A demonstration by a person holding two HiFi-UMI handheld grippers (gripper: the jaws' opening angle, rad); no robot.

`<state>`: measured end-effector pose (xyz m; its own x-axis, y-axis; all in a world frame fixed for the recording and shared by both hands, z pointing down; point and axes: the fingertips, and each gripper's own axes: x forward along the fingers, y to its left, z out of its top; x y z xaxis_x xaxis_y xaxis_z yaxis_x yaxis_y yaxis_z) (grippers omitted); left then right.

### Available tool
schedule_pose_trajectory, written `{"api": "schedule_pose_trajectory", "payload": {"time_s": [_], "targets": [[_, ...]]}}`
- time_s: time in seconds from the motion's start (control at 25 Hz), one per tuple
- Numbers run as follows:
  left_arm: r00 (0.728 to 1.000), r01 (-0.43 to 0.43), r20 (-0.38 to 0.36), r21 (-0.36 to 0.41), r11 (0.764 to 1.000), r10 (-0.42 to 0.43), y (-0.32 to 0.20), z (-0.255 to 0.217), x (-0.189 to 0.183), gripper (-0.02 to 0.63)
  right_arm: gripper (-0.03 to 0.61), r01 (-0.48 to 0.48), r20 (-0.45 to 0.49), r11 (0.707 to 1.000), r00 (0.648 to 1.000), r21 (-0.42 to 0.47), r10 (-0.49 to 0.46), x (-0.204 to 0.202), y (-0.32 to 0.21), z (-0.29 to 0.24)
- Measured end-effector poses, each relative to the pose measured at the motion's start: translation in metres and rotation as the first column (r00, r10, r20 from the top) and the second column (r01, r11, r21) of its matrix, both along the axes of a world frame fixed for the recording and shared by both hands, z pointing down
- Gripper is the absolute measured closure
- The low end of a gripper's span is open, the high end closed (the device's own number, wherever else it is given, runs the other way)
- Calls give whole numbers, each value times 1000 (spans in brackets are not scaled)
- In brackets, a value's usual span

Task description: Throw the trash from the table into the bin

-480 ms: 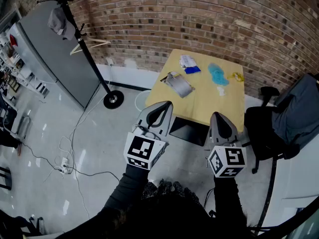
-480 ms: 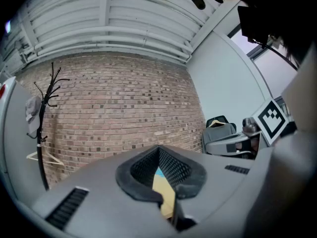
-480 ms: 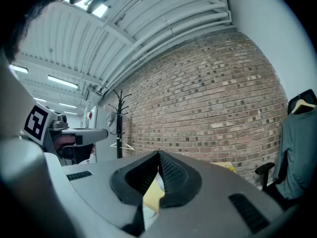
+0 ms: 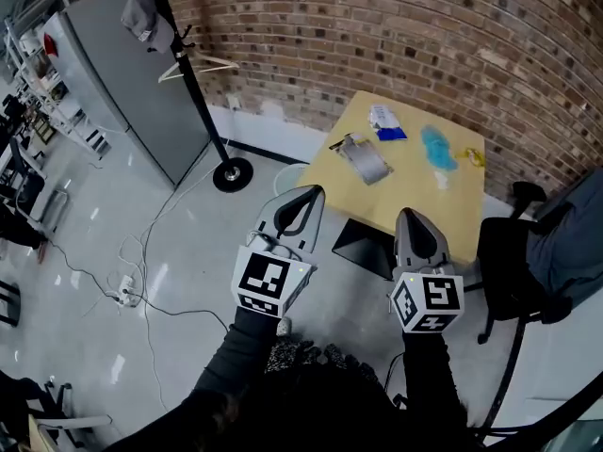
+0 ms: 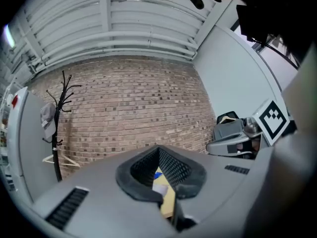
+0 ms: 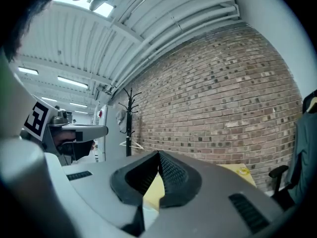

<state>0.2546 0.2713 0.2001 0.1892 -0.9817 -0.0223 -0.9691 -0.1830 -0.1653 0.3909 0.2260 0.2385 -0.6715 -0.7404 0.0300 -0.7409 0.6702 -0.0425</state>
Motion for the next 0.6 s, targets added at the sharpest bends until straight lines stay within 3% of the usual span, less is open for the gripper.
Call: {"api": "schedule_pose_trajectory", "payload": {"time_s": [0.24, 0.6], "targets": [[1000, -10, -5, 7, 1000, 10, -9, 2, -37, 607, 580, -26, -22, 1000, 999, 10, 26, -33, -12, -1], [996, -86, -2, 7, 996, 86, -36, 4, -133, 607, 580, -111, -9, 994, 994, -7, 111, -121, -40, 2]]}}
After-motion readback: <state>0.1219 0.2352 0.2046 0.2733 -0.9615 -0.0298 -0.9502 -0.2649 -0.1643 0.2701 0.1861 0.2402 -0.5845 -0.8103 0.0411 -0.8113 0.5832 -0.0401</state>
